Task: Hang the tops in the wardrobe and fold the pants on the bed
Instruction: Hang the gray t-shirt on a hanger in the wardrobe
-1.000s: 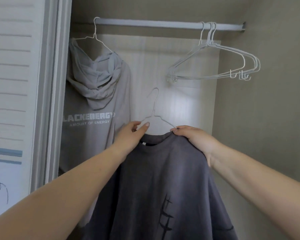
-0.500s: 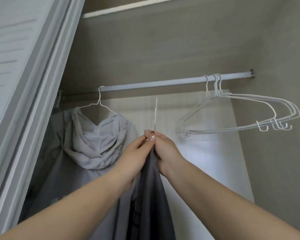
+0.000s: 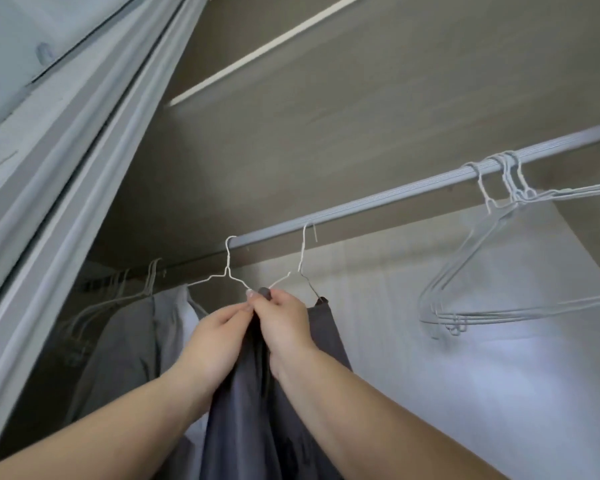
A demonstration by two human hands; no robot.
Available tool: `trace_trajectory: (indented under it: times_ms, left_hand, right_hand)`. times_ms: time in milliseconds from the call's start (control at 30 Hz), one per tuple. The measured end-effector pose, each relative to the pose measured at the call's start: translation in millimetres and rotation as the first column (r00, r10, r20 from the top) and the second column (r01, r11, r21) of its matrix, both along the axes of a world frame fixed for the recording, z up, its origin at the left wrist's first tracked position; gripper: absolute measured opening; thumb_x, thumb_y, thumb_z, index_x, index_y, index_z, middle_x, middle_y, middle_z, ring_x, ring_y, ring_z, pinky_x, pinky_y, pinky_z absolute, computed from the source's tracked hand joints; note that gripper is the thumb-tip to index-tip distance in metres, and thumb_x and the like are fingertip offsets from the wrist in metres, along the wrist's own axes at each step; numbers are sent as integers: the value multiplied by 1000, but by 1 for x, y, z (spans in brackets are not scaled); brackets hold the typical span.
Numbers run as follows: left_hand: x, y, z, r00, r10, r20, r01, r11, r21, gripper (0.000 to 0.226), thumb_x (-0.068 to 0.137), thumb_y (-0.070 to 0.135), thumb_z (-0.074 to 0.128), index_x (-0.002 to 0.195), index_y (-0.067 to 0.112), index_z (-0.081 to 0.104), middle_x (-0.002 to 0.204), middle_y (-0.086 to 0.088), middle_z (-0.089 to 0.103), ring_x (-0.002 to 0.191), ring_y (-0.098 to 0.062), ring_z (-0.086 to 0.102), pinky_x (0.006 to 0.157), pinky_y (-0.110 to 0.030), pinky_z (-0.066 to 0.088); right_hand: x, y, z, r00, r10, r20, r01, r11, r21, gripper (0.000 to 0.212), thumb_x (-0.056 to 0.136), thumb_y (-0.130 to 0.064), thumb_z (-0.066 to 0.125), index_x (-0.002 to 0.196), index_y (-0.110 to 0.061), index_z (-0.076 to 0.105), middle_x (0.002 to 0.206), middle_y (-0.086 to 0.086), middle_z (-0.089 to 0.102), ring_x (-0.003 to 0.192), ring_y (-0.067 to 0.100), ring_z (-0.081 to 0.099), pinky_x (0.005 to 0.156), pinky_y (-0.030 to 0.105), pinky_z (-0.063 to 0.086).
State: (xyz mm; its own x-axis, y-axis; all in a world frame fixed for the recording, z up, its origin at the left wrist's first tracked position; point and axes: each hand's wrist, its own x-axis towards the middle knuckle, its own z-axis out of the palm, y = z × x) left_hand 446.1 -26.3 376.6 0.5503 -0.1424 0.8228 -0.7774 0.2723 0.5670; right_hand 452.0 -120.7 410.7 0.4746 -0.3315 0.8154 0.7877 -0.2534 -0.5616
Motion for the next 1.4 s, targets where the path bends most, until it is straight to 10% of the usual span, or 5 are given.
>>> trace_trajectory:
  times_ms: [167, 733, 1033, 1167, 1400]
  left_hand:
    - [14, 15, 2, 992, 123, 35, -121, 991, -62, 31, 97, 26, 48, 89, 41, 74, 96, 15, 73, 101, -5, 64, 98, -35, 47]
    - [40, 30, 35, 942, 328, 77, -333, 940, 78, 34, 100, 12, 39, 129, 20, 56, 121, 4, 58, 112, -12, 50, 99, -29, 37]
    - [26, 45, 14, 924, 379, 38, -381, 919, 97, 25, 96, 17, 49, 117, 24, 61, 112, -1, 66, 105, -19, 60, 100, -41, 46]
    - [9, 54, 2, 913, 405, 45, -407, 910, 77, 44, 93, 22, 55, 136, 23, 48, 121, 0, 63, 111, -16, 58, 102, -38, 44]
    - [-50, 93, -40, 924, 380, 43, -379, 925, -43, 50, 90, 13, 60, 137, 20, 44, 113, 6, 60, 103, -7, 60, 96, -37, 50]
  right_hand:
    - [20, 28, 6, 995, 8, 101, -8, 1000, 2, 17, 84, -18, 66, 80, -5, 57, 47, -13, 45, 54, 5, 46, 60, 22, 41]
    - [59, 38, 57, 980, -130, -152, 118, 989, -85, 24, 79, -15, 54, 55, -12, 57, 70, 10, 65, 67, 23, 57, 67, 31, 44]
    - [54, 37, 33, 992, -123, -36, 116, 980, -162, 23, 86, -32, 63, 85, -10, 68, 91, 7, 70, 93, 26, 65, 89, 42, 51]
    - [32, 40, 13, 995, -80, 52, 88, 980, -180, 41, 85, -26, 67, 124, -18, 60, 108, -1, 67, 100, 13, 62, 95, 32, 47]
    - [-28, 60, -44, 976, 168, 137, -131, 960, -247, 40, 87, -7, 63, 125, -20, 59, 110, -12, 62, 101, -4, 60, 88, 12, 46]
